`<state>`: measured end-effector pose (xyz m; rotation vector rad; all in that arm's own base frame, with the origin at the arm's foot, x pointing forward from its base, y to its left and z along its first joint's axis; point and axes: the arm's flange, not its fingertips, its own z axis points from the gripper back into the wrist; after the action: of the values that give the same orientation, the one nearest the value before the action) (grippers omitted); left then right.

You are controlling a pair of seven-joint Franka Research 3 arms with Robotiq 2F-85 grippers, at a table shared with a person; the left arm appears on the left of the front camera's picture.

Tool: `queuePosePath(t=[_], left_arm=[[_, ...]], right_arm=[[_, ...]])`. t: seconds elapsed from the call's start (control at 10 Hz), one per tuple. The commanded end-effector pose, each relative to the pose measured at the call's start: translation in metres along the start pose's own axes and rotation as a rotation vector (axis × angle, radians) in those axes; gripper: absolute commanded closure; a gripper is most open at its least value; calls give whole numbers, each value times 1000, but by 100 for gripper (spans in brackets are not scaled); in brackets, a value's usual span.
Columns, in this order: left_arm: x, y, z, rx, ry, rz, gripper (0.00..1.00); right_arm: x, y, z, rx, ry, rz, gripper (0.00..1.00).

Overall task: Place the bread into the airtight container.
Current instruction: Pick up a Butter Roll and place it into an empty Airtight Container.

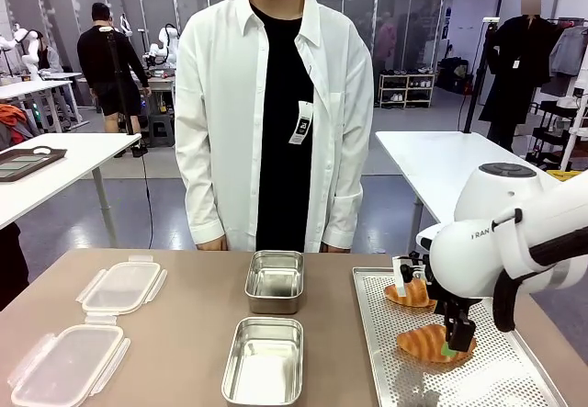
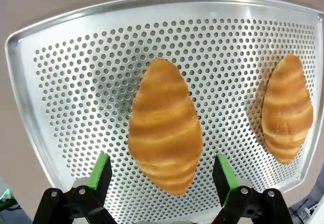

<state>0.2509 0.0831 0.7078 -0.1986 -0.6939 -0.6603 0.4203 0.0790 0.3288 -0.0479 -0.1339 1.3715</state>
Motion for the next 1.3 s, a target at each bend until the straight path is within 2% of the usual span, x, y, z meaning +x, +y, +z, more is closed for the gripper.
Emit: queuePosePath(t=[0.0,0.4,0.5,0.6,0.7,0.8,0.9,1.0,1.1,1.2], left_arm=[[1,0,2,1,-1,-6,0],[1,0,2,1,-1,-6,0],[1,0,2,1,-1,-6,0],[1,0,2,1,-1,-6,0],[1,0,2,1,-1,-6,0],[1,0,2,1,-1,-6,0],[1,0,2,1,-1,-6,0],[1,0,2,1,-1,-6,0],[1,0,2,1,-1,-6,0],[1,0,2,1,-1,-6,0]], right_arm=[[-9,7,-14,3,-20,12,0],[-10,0,-34,62,-14,5,0],[-11,0,-37,65,-21,8,6],[-10,-1,-39,63,-17,14,20],[-10,-1,-40,61,-14,17,26],[-11,-1,-40,59,-13,17,40],[-11,-1,-41,53,-7,16,46],[-10,-1,-40,50,-8,13,60],[-8,0,-38,50,-5,2,66],[-6,0,-30,45,-3,-1,66]])
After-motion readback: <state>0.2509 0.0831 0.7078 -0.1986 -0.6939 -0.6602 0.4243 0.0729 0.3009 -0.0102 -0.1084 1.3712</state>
